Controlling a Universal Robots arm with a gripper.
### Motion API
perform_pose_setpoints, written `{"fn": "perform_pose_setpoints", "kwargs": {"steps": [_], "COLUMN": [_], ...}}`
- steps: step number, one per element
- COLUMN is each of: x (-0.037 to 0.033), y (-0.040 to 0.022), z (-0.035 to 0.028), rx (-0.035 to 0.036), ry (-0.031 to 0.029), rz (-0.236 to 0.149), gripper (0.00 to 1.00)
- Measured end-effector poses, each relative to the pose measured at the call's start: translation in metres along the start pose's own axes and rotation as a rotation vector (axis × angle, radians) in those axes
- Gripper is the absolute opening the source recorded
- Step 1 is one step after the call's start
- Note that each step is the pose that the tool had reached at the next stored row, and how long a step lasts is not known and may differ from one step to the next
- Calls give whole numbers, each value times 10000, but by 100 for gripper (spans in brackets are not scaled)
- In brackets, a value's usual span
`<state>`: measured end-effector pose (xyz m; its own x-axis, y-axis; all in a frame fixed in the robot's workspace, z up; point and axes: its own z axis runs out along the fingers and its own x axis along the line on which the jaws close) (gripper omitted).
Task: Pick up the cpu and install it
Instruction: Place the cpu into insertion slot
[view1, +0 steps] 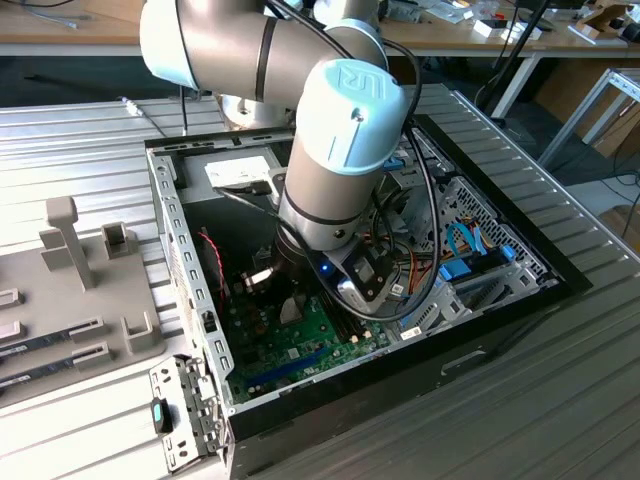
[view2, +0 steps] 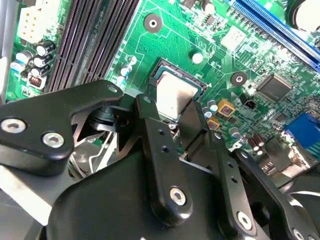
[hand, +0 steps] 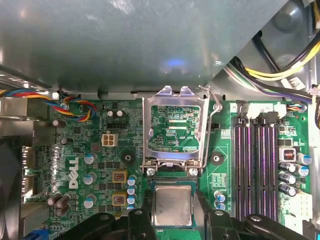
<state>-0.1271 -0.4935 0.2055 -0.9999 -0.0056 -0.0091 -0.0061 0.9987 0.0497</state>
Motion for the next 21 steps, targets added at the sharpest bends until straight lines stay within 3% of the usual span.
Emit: {"fn": "perform_pose_setpoints", "kwargs": {"steps": [6, 21], "x": [-8, -8], "y": [-2, -1], "z": [33, 37], "rx": [0, -3], "ry": [8, 6], "rz": [-151, -151], "gripper": [45, 41]}}
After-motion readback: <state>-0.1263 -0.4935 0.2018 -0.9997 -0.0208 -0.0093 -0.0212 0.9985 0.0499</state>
